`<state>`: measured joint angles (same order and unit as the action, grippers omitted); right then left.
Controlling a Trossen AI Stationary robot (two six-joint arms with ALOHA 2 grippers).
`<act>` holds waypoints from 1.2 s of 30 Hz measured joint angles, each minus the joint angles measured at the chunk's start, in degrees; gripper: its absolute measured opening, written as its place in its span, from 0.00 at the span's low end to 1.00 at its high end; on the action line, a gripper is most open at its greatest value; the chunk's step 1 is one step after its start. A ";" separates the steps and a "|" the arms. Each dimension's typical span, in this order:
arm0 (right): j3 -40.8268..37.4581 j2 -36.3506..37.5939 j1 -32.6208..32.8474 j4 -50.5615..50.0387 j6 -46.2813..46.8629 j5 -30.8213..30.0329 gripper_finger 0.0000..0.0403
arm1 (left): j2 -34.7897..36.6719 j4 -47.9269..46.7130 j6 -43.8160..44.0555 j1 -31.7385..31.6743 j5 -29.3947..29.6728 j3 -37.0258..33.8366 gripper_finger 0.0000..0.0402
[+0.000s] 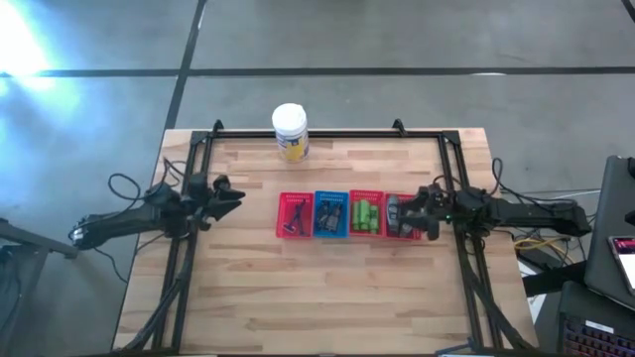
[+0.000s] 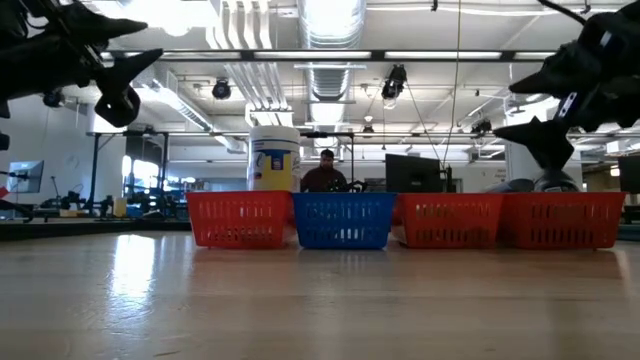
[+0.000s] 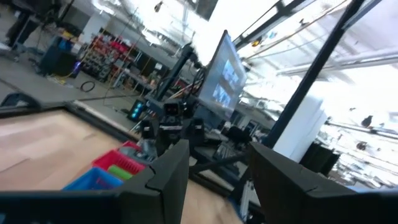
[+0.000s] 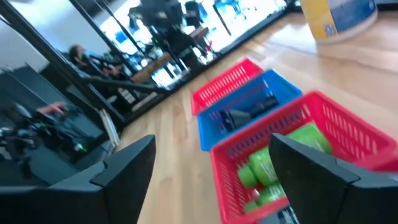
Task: Pick & Place Travel size toiletries
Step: Return to Home Position
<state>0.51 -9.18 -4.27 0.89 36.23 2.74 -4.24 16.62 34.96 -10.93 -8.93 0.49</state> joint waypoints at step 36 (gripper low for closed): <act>0.00 7.40 3.52 0.08 -0.02 0.20 0.83 | 4.16 -1.97 -0.04 -1.21 -1.05 -0.15 0.42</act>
<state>0.51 -1.78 -0.75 0.96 36.21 2.94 -0.08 14.66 34.92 -12.14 -9.98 0.34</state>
